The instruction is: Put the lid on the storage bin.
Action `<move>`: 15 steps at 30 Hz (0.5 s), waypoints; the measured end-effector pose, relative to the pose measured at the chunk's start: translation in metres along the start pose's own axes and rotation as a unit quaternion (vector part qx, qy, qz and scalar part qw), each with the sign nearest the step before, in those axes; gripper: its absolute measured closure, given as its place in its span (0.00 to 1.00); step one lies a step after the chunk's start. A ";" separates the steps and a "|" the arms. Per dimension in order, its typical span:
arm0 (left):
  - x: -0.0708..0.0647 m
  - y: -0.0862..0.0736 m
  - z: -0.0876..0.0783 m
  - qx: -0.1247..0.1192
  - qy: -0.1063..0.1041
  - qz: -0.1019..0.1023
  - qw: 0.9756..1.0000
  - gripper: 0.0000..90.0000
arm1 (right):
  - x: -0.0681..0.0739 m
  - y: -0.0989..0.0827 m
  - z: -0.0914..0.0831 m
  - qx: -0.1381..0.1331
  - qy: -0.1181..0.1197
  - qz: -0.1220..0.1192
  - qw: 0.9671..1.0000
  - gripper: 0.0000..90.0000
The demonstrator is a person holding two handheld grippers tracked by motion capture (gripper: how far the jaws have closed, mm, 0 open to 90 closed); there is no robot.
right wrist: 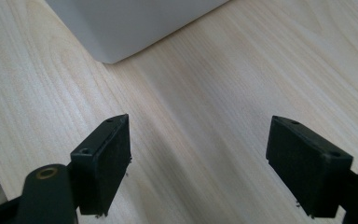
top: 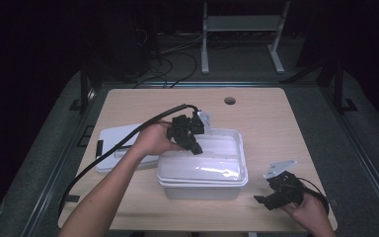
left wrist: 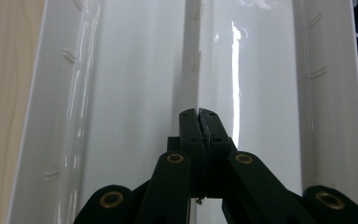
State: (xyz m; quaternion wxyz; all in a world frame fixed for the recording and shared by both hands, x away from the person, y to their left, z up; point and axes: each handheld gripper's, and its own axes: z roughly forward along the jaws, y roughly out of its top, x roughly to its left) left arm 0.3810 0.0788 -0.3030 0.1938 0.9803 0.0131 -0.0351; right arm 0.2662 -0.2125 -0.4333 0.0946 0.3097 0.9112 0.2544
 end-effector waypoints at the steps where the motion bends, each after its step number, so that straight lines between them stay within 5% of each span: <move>1: 0.000 0.000 0.000 -0.003 0.000 -0.001 1.000 1.00 | 0.000 0.000 0.000 0.000 0.000 0.000 1.000 0.24; 8: 0.003 -0.004 0.004 -0.019 -0.012 -0.010 1.000 1.00 | 0.000 0.000 0.001 0.002 0.002 0.000 1.000 0.24; 15: 0.000 -0.002 0.008 0.000 -0.003 0.001 1.000 0.99 | 0.000 0.000 0.001 0.001 0.002 0.000 1.000 0.24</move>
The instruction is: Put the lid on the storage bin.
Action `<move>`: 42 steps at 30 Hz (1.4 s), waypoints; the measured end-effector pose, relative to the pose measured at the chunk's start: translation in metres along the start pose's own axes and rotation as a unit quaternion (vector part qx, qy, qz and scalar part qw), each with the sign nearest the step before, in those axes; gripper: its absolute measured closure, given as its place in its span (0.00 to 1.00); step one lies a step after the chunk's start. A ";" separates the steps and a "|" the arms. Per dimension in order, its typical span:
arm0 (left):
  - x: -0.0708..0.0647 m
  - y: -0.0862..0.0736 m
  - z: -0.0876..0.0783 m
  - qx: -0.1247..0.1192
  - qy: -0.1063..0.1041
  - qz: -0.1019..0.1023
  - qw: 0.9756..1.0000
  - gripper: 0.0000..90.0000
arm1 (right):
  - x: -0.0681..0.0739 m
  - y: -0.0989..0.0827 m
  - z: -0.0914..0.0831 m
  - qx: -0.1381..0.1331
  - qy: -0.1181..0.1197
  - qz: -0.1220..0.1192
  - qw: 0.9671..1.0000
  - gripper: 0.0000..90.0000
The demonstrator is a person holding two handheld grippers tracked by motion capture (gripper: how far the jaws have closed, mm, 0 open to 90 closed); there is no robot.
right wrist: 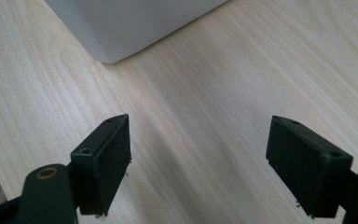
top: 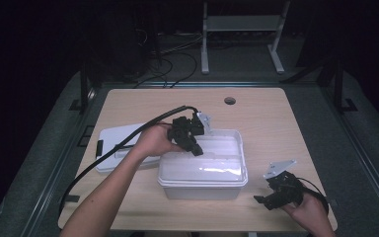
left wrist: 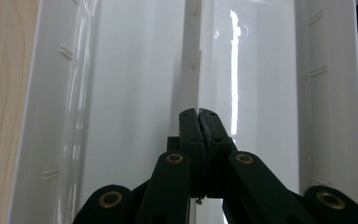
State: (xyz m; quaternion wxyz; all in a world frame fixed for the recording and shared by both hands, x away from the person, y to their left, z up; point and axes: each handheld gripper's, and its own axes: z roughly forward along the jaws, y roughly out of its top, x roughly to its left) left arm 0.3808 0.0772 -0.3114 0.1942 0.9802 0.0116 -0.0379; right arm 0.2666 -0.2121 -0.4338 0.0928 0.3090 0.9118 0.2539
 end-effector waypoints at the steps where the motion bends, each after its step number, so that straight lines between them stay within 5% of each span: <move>1: 0.000 0.000 0.000 0.000 0.000 0.000 1.000 0.99 | 0.000 0.000 0.000 0.000 0.000 0.000 1.000 0.24; 7: -0.001 -0.002 -0.002 0.013 0.008 0.004 1.000 0.94 | 0.000 0.000 0.001 0.001 0.001 -0.001 1.000 0.24; 17: 0.003 -0.029 -0.034 0.001 0.029 -0.005 1.000 0.90 | 0.001 0.001 0.001 0.003 0.001 -0.001 1.000 0.24; 31: 0.014 -0.115 -0.075 -0.028 0.064 -0.069 0.995 0.86 | 0.001 0.001 0.002 0.005 0.000 -0.002 1.000 0.24; 42: 0.023 -0.167 -0.062 -0.028 0.076 -0.110 0.991 0.79 | 0.000 0.002 0.003 0.006 0.000 -0.005 1.000 0.24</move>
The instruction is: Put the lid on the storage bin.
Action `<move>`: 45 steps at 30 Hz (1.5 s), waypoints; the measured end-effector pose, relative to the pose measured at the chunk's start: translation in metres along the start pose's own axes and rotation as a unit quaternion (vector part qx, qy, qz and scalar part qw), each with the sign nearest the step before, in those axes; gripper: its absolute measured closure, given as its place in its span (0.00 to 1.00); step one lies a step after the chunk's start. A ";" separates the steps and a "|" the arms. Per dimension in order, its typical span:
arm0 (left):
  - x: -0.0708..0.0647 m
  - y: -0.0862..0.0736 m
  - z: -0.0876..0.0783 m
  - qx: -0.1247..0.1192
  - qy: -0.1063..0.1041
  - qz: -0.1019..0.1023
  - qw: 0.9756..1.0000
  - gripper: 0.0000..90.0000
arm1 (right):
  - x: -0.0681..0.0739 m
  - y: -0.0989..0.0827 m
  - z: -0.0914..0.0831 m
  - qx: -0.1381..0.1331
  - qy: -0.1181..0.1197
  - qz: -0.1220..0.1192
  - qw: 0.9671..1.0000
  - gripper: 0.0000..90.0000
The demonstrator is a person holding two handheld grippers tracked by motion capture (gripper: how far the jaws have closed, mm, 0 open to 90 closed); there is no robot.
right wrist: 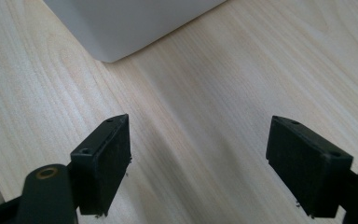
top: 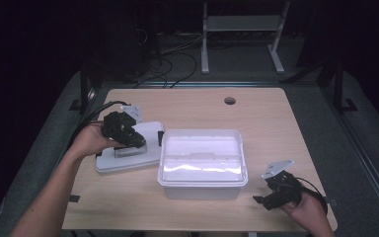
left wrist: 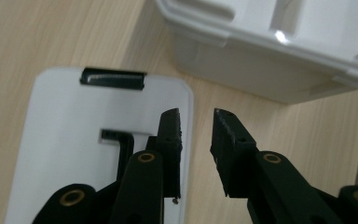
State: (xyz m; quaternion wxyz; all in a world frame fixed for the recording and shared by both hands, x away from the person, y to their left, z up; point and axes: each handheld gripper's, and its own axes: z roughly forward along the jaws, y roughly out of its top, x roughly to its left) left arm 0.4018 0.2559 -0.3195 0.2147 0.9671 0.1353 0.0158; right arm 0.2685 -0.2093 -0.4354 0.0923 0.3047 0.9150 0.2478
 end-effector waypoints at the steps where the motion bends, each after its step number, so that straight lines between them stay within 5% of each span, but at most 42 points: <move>1: 0.000 0.000 0.000 0.000 0.000 0.000 1.000 0.79 | 0.000 0.000 0.000 0.000 0.000 0.000 1.000 0.24; 12: 0.021 -0.038 0.021 0.009 0.020 -0.036 0.999 0.68 | 0.000 0.000 0.000 0.000 0.000 0.001 1.000 0.24; 22: 0.035 -0.054 0.045 0.028 0.045 -0.057 0.997 0.60 | 0.001 0.003 0.001 0.003 0.000 -0.002 1.000 0.24; 25: 0.039 -0.056 0.049 0.038 0.034 -0.052 0.997 0.64 | 0.001 0.003 0.001 0.003 0.001 -0.002 1.000 0.24; 35: 0.049 -0.058 0.061 0.073 0.049 -0.053 0.995 0.69 | 0.002 0.003 0.003 0.007 0.004 -0.003 1.000 0.24; 45: 0.042 -0.050 0.055 0.086 0.046 -0.014 0.995 0.87 | 0.003 0.003 0.003 0.007 0.005 -0.002 1.000 0.24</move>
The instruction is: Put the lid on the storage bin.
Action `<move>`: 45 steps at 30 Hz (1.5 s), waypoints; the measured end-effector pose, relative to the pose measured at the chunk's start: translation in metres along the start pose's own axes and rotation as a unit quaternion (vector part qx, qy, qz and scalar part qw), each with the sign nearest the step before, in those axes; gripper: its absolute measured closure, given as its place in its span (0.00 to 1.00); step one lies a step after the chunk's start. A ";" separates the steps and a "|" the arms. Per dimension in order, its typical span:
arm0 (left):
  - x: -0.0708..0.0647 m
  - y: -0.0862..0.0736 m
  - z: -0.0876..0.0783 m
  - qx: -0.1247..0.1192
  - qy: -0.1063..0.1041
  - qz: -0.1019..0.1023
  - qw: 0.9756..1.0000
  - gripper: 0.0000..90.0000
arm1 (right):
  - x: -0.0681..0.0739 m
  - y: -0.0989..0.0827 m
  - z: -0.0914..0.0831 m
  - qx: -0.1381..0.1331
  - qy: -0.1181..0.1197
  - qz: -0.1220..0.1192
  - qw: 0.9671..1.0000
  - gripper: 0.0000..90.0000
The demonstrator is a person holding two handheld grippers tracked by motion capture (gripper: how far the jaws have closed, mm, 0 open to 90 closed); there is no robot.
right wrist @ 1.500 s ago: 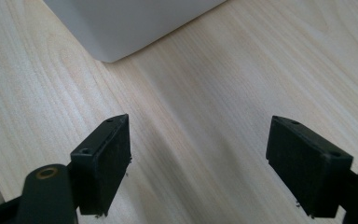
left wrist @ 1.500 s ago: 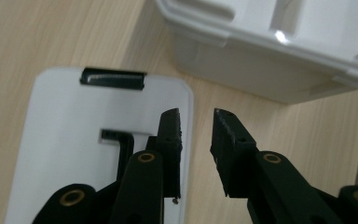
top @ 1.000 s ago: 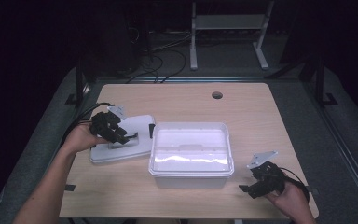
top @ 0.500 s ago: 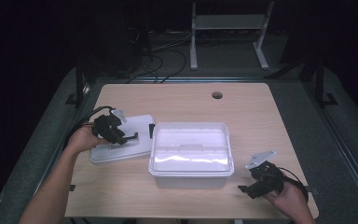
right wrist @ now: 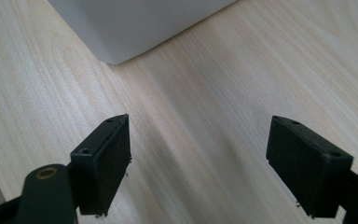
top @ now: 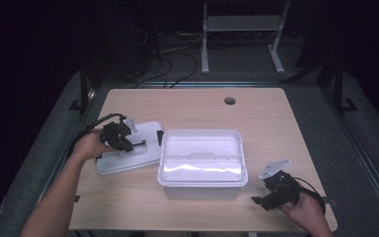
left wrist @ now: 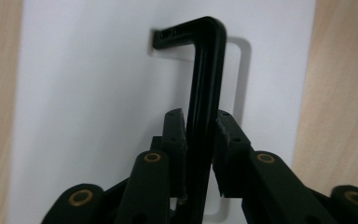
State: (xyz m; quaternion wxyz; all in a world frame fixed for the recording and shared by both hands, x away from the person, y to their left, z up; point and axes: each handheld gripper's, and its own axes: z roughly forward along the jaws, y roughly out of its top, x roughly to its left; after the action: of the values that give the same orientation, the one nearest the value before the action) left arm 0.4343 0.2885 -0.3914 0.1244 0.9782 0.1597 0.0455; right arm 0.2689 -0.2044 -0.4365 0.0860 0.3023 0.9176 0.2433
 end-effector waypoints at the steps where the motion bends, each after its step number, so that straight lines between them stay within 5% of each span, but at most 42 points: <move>1: 0.000 0.000 0.000 0.000 0.000 0.000 1.000 0.88 | 0.000 0.000 0.000 0.000 0.000 0.000 1.000 0.24; 4: -0.002 0.000 -0.009 0.012 0.005 -0.001 1.000 0.93 | 0.000 -0.001 -0.001 -0.002 -0.002 0.000 1.000 0.24; 5: -0.001 -0.001 -0.014 0.024 -0.016 -0.008 1.000 0.93 | 0.000 -0.002 -0.001 -0.002 -0.002 0.001 1.000 0.24; 13: -0.012 -0.012 -0.043 0.040 -0.010 -0.005 0.999 0.94 | 0.001 -0.001 -0.002 -0.004 -0.004 -0.001 1.000 0.24; 26: -0.023 -0.021 -0.126 0.007 -0.002 -0.007 1.000 0.94 | 0.002 0.000 -0.002 -0.005 -0.006 -0.003 1.000 0.24; 33: -0.030 -0.011 -0.158 0.001 -0.001 0.005 1.000 0.94 | 0.002 0.000 -0.003 -0.006 -0.006 -0.003 1.000 0.24; 45: -0.040 0.019 -0.180 -0.026 -0.002 0.033 0.999 0.93 | 0.001 0.001 -0.002 -0.005 -0.006 -0.003 1.000 0.24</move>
State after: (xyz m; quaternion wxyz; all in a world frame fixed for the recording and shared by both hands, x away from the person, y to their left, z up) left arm 0.3786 0.2990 -0.2146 0.1486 0.9794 0.1263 0.0517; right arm 0.2680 -0.2043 -0.4344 0.0933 0.3002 0.9169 0.2459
